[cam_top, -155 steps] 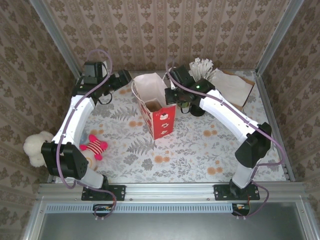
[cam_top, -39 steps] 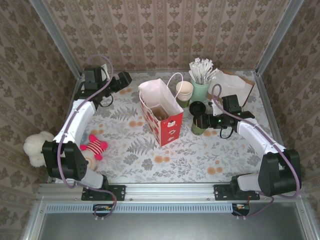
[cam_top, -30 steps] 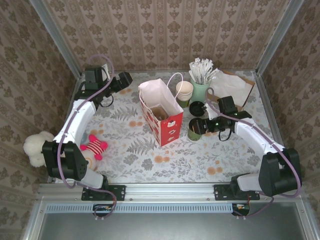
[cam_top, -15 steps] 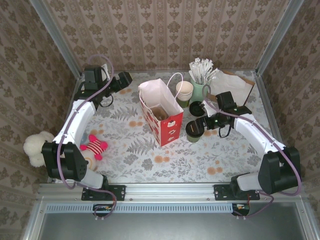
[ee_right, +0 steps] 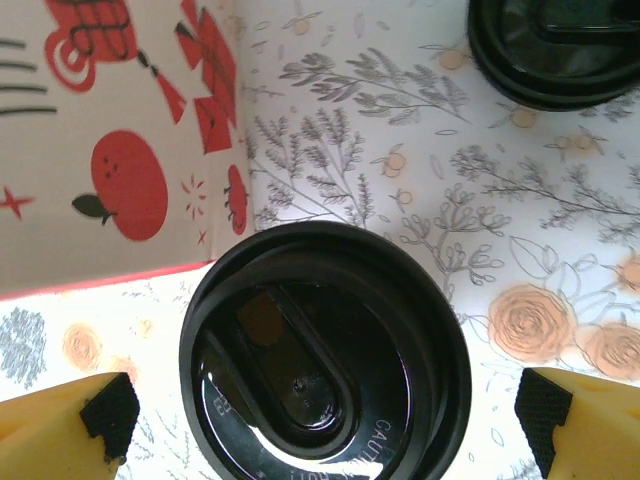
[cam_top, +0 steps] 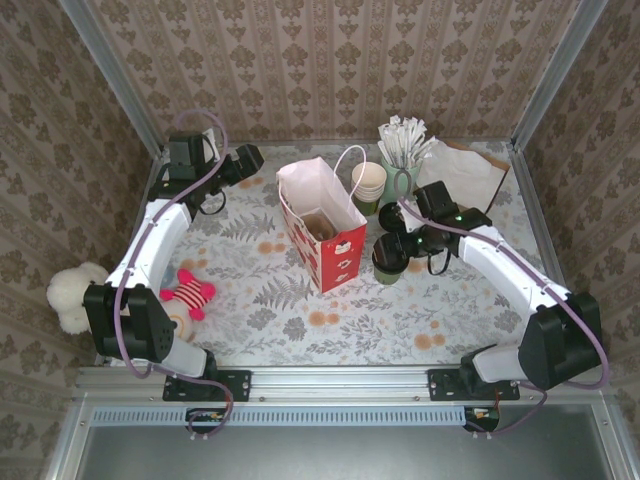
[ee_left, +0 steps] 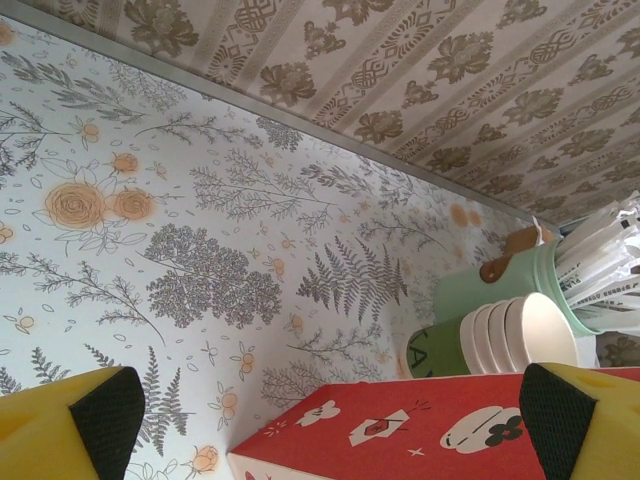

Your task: Pack the takeout coffee

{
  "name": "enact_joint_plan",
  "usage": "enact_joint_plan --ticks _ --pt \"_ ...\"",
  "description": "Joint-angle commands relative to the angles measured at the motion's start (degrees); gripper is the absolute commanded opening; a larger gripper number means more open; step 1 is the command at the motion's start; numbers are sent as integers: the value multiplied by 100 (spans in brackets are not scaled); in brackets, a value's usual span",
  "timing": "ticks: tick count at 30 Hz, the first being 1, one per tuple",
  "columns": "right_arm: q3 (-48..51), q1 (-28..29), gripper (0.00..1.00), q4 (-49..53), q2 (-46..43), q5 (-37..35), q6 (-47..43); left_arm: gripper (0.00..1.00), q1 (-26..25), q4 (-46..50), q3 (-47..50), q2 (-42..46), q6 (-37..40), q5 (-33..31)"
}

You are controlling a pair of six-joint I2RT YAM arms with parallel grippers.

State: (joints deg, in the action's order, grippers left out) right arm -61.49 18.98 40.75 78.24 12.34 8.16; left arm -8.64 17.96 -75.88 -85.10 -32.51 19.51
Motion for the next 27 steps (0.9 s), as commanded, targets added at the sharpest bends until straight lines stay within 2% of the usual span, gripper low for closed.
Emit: enact_joint_plan --ticks 1,5,9,18,27 --pt "-378 134 100 599 89 -1024 1436 100 -19 120 -41 89 121 -114" --pt "-359 401 100 379 29 -1114 1922 100 -19 122 -32 24 97 -131" --pt "-506 521 100 408 363 -926 2095 100 -23 161 -41 -32 114 -87" --pt "-801 833 100 888 870 -1694 2187 100 -5 276 10 4 193 -184" --pt "-864 949 100 955 967 -1424 2307 100 7 307 9 -68 202 -153"
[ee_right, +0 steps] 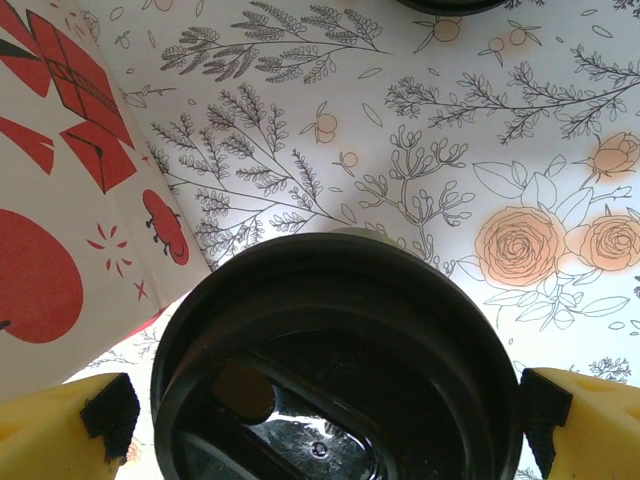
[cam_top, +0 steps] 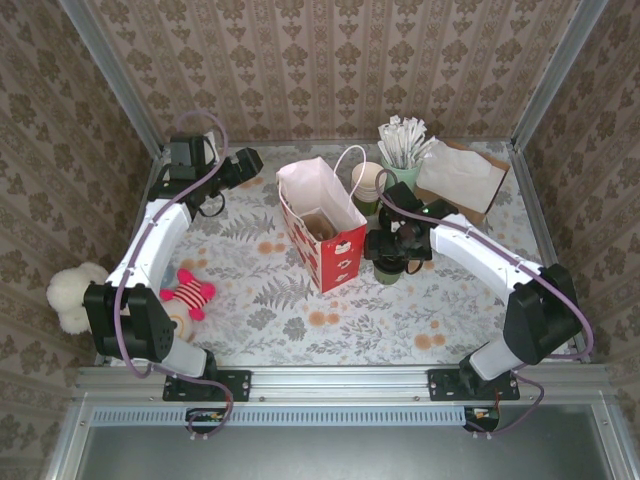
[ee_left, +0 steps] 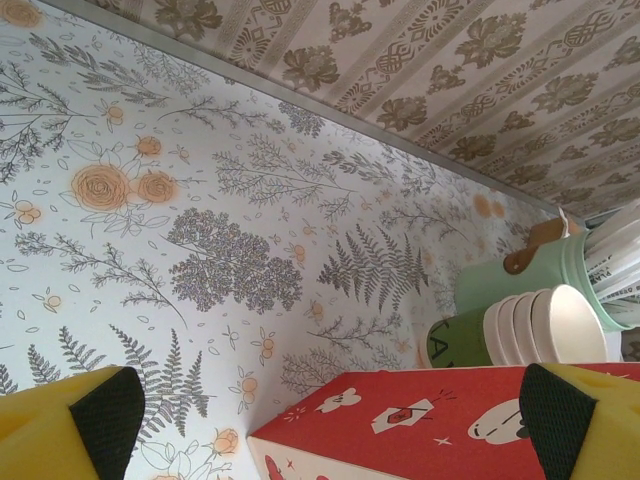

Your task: Pack the takeout coffee

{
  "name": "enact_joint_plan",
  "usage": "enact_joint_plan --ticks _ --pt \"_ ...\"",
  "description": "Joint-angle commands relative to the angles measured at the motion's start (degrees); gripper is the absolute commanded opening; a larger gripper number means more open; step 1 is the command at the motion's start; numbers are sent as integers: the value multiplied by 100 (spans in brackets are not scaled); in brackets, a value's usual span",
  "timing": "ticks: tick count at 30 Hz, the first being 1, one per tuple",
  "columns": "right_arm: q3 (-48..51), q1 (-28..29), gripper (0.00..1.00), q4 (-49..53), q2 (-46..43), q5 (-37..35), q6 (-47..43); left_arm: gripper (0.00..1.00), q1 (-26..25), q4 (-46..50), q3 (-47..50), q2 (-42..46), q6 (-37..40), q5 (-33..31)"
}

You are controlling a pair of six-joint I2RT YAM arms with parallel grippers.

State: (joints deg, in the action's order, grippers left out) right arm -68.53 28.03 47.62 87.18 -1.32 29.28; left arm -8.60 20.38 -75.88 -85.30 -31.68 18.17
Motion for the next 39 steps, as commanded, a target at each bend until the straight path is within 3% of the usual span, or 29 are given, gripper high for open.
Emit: enact_joint_plan --ticks 1,16,24,35,39 --pt "-165 60 100 289 77 -87 233 100 -1 68 5 -56 114 -16" --pt "-332 321 100 634 529 -683 456 100 8 110 -29 -114 120 20" --pt "-227 317 95 522 481 -656 452 100 8 123 -37 -160 104 61" --pt "-182 316 100 641 486 -653 439 100 8 100 -109 -158 114 134" --pt "-178 322 95 653 453 -628 452 100 8 98 -137 -202 118 168"
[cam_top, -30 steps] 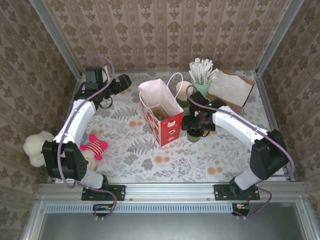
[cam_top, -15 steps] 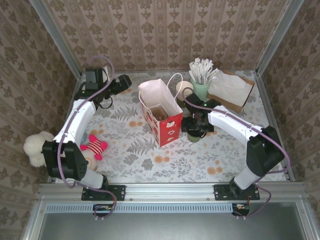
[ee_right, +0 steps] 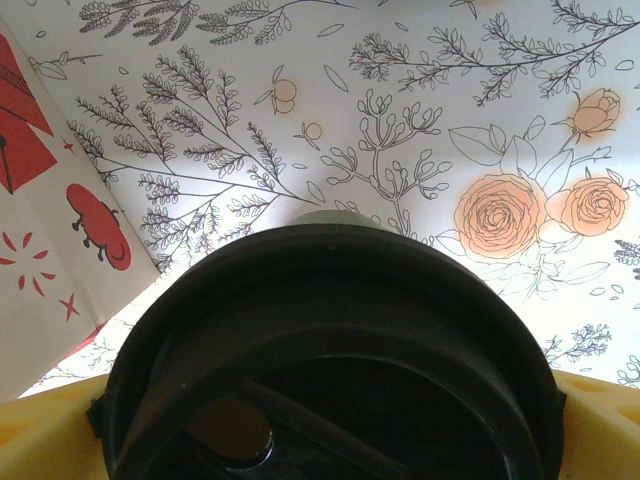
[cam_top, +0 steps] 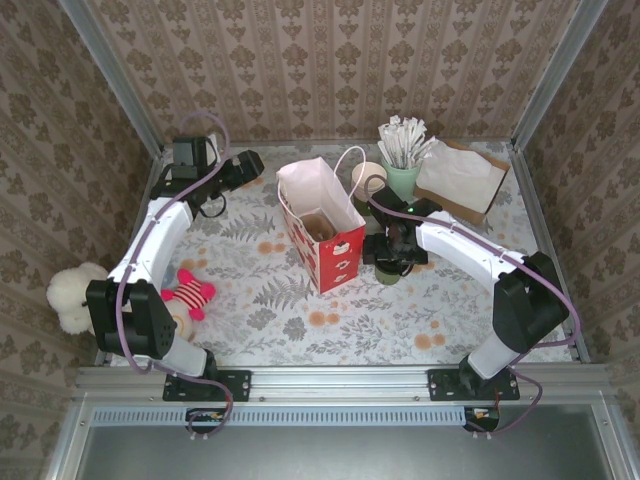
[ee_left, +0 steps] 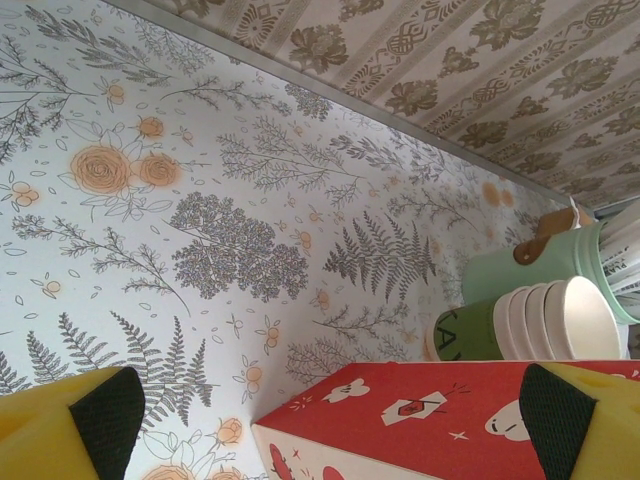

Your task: Pack the takeout coffee

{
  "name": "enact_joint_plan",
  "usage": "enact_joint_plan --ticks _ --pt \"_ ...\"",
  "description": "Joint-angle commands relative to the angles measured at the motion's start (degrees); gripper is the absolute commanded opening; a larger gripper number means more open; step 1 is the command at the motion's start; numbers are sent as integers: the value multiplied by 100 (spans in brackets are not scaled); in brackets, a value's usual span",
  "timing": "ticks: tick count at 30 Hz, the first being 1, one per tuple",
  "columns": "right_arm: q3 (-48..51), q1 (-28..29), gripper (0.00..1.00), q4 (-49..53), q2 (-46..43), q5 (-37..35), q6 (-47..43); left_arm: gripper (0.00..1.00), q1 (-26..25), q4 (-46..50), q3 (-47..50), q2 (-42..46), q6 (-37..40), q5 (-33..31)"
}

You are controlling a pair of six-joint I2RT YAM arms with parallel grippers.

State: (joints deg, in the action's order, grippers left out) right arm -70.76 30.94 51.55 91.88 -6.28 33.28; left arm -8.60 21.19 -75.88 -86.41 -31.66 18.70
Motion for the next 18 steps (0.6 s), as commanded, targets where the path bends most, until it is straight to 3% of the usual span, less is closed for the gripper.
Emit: enact_joint_plan --ticks 1,18 --pt "45 31 95 277 -11 -127 47 100 8 14 -146 -96 116 132" --pt "55 0 77 558 -356 -321 -291 100 16 -27 -318 -280 82 305"
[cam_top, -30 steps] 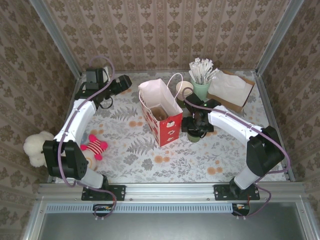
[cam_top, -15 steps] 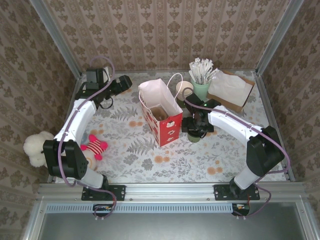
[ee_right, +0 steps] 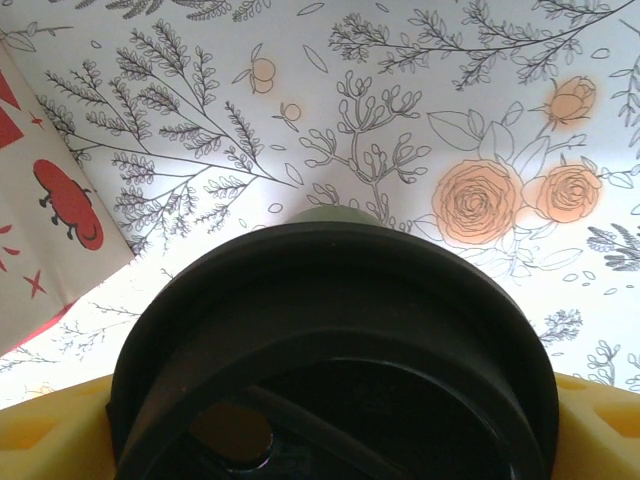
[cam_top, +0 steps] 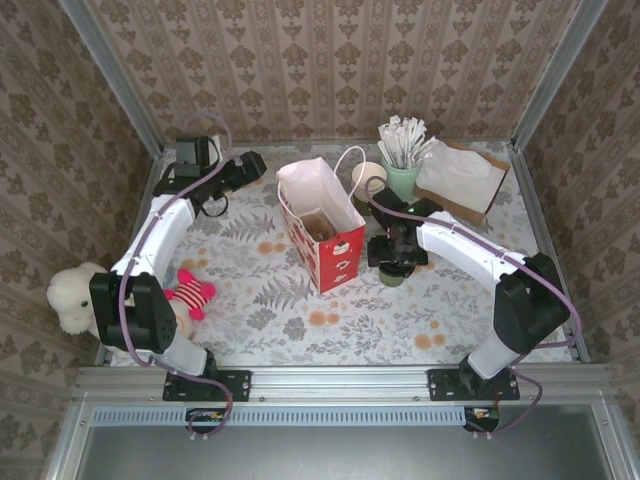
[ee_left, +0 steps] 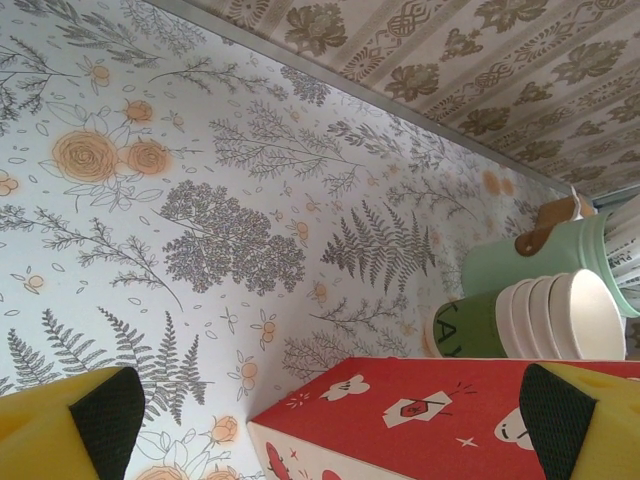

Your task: Pack the takeout coffee

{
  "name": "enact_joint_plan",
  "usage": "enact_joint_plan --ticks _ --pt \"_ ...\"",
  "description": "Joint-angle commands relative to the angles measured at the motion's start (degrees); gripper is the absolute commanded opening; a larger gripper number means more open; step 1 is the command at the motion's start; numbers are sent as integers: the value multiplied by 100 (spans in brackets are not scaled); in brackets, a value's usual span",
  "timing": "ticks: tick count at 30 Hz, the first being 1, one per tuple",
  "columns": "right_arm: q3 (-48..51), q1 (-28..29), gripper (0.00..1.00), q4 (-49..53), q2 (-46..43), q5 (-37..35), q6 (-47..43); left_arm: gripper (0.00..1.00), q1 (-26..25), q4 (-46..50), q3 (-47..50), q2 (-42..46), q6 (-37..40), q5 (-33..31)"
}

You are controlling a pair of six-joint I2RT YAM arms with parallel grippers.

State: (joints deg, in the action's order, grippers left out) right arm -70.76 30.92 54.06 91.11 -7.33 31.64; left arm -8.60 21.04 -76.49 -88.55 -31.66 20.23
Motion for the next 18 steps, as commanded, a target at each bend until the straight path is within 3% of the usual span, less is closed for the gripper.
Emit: enact_joint_plan --ticks 1,18 --pt "92 -7 76 311 -319 -216 -146 100 16 -12 -270 -83 82 164" --pt "173 -33 71 459 -668 -448 -464 100 8 -7 -419 -208 -59 232"
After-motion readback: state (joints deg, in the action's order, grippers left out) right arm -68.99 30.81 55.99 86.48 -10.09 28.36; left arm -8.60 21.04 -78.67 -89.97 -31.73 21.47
